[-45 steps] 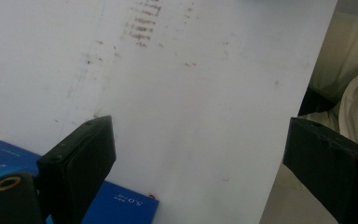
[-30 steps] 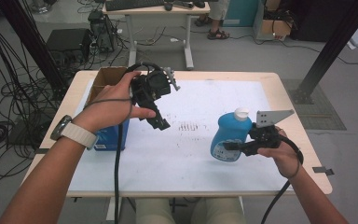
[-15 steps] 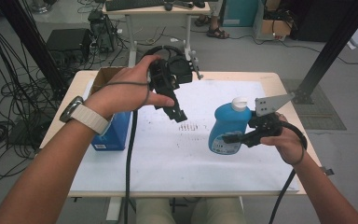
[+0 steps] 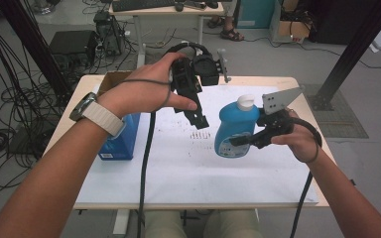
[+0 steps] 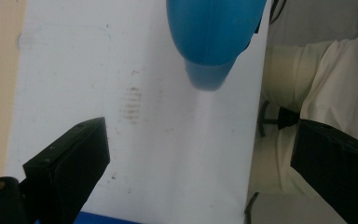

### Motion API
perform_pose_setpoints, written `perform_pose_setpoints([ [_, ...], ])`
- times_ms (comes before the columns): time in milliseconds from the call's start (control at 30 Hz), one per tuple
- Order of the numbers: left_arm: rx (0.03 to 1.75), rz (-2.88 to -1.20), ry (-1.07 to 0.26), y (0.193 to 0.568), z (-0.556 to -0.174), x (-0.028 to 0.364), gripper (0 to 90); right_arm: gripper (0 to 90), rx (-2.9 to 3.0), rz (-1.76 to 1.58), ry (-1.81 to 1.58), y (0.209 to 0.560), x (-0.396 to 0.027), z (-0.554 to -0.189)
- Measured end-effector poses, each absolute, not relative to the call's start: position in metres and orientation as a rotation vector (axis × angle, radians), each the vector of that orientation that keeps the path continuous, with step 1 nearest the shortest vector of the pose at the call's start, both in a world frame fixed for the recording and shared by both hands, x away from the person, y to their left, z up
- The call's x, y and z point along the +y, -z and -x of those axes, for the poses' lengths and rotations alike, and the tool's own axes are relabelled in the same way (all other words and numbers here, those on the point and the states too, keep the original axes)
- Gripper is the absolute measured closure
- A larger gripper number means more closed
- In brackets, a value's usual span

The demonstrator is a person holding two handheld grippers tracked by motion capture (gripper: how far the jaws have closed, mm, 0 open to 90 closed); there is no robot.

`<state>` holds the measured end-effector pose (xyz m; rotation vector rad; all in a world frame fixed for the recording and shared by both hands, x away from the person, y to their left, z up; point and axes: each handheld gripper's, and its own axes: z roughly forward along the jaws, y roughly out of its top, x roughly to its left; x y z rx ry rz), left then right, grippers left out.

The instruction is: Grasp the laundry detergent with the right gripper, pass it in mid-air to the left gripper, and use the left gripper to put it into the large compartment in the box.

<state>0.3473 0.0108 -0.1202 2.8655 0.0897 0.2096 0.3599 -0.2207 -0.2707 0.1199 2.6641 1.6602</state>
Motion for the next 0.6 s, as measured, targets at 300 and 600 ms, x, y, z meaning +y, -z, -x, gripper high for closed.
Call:
perform_pose_setpoints([
  [300,0.075,-2.865,-0.197,0.121,-0.346,0.006,4.7,42.8,2.674,-0.058,-1.636,0.267,-0.21,-0.363],
  [600,0.064,-2.857,-0.179,0.125,-0.345,0.003,5.0,42.9,2.691,-0.032,-1.625,0.271,-0.2,-0.363],
])
